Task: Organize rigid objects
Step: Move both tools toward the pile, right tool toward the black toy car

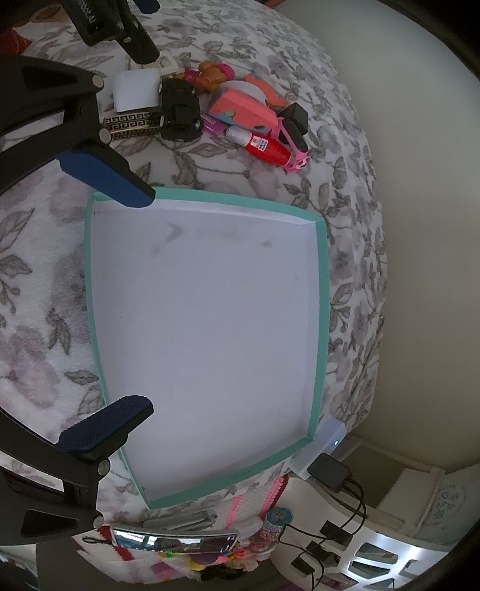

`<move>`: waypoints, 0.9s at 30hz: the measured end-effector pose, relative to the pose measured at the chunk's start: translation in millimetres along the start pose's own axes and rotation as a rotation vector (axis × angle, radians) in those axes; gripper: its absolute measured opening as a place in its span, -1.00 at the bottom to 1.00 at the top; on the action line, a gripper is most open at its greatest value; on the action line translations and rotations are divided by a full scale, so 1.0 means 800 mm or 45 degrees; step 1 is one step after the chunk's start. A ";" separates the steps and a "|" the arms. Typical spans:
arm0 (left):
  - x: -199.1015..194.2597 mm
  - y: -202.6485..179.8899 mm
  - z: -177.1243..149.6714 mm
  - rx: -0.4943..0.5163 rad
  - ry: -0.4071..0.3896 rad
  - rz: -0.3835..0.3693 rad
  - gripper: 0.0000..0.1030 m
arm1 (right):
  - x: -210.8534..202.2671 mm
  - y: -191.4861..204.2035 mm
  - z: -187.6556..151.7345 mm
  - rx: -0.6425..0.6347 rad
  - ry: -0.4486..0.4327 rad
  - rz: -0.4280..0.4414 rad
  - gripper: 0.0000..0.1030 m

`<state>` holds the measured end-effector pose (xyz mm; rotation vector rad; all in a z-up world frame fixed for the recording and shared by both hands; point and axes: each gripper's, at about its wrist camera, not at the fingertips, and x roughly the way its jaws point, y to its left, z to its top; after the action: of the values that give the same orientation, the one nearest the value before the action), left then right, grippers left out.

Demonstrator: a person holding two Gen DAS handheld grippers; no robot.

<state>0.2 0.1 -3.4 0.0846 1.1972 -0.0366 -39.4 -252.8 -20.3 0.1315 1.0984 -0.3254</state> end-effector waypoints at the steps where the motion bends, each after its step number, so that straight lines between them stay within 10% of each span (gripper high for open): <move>1: 0.000 0.000 0.000 0.000 -0.001 -0.001 1.00 | 0.000 0.000 0.000 0.000 0.002 0.001 1.00; 27: 0.005 0.086 0.007 -0.345 0.009 0.083 1.00 | -0.007 0.069 0.013 -0.096 0.003 0.325 1.00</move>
<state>11.8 67.9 -1.9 -0.1137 1.1955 0.1829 -15.3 -202.5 -13.8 0.2029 1.0807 -0.0553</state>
